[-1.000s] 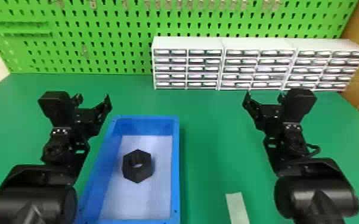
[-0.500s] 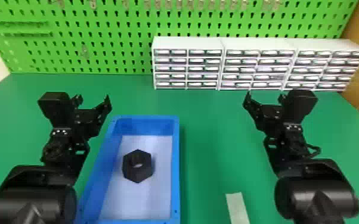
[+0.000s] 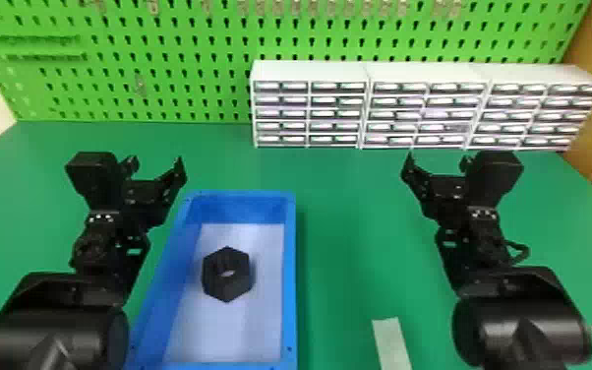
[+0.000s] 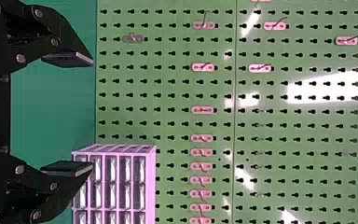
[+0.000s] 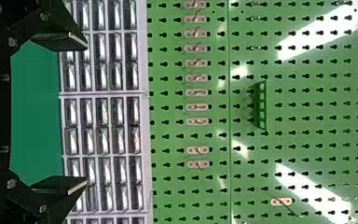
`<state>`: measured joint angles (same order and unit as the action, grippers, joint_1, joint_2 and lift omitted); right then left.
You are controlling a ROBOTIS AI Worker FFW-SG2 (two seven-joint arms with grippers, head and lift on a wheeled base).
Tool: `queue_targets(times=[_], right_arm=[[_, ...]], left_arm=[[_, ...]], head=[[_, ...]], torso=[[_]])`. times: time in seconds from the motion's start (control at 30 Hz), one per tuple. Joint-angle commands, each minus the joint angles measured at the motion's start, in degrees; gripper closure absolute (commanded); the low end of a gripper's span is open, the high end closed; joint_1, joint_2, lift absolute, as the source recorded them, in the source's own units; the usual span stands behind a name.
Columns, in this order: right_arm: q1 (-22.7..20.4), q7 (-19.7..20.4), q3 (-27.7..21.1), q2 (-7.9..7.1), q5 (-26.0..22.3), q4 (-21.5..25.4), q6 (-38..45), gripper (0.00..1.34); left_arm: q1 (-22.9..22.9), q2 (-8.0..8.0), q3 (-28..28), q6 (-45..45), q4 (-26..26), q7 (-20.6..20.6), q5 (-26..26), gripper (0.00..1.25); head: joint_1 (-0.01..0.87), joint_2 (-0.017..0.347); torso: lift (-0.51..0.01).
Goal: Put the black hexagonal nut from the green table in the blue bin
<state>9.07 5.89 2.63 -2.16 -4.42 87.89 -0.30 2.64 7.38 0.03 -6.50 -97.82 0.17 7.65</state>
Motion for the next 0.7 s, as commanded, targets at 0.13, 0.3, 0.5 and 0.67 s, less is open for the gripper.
queue_targets(times=[0.13, 0.3, 0.5, 0.67], right_arm=[[-0.28, 0.00, 0.35, 0.14, 0.03, 0.09, -0.23, 0.27], [-0.72, 0.00, 0.79, 0.05, 0.55, 0.18, -0.14, 0.27], [-1.86, 0.00, 0.88, 0.23, 0.55, 0.18, 0.12, 0.27], [-2.83, 0.00, 0.79, 0.23, 0.64, 0.18, 0.39, 0.27]], left_arm=[[-0.18, 0.00, -0.03, 0.00, -0.18, 0.00, 0.00, 0.46], [-0.62, 0.09, 0.32, 0.00, -0.44, -0.08, -0.35, 0.46], [-1.50, 0.09, 0.67, -0.44, -1.15, -0.08, -0.70, 0.46], [-1.50, 0.09, 0.85, -0.62, -1.32, -0.08, -0.70, 0.46]], head=[[0.686, 0.052], [0.686, 0.052], [0.686, 0.052], [0.686, 0.052]], torso=[[-0.097], [-0.097], [-0.097], [-0.097]])
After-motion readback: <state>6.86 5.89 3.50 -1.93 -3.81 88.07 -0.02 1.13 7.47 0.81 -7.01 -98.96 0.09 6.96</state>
